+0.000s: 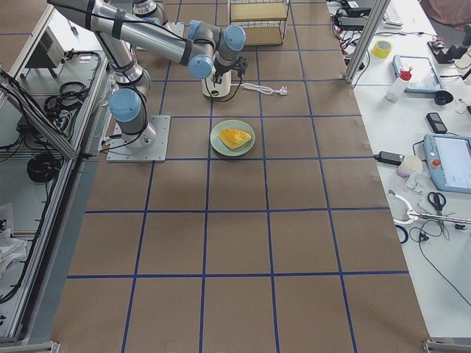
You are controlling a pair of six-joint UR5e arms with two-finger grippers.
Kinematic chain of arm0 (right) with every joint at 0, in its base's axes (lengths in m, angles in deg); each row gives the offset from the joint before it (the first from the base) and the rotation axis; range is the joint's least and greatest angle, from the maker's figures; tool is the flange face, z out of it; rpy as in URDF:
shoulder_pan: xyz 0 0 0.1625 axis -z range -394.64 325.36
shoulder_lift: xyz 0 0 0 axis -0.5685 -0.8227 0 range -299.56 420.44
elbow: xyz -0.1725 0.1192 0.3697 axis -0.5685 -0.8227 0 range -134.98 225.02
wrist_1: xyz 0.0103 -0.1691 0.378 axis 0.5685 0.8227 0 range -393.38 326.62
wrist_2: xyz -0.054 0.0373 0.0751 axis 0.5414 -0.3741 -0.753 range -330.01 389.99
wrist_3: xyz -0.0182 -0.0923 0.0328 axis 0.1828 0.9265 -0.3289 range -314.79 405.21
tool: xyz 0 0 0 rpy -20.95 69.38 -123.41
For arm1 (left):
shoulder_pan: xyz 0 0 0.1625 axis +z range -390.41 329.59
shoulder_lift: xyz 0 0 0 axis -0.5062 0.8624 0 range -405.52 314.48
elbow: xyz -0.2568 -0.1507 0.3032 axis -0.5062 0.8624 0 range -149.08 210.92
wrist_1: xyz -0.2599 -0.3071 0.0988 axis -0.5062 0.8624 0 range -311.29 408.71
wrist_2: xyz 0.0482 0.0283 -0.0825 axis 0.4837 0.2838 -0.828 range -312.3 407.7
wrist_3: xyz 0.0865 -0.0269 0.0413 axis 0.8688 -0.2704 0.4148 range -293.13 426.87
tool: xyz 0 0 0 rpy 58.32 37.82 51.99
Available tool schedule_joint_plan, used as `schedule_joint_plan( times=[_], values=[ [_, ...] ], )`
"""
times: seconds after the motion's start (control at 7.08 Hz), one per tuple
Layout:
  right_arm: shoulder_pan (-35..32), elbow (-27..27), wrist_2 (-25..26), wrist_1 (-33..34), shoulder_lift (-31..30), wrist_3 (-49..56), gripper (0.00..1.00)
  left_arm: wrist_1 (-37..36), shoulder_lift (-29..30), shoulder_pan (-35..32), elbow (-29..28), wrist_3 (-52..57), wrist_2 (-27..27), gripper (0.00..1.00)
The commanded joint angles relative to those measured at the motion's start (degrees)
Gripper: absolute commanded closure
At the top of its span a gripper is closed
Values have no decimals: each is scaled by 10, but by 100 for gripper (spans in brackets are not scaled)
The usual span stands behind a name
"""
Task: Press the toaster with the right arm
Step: 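Press the toaster lever down with the right gripper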
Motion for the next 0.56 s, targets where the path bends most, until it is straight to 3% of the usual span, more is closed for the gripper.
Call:
schedule_joint_plan(
  times=[0.0,0.42],
  values=[
    [0,4,2,-1,16,10,100,0,0,0,0,0,0,0],
    [0,11,2,2,36,18,100,0,0,0,0,0,0,0]
  ],
)
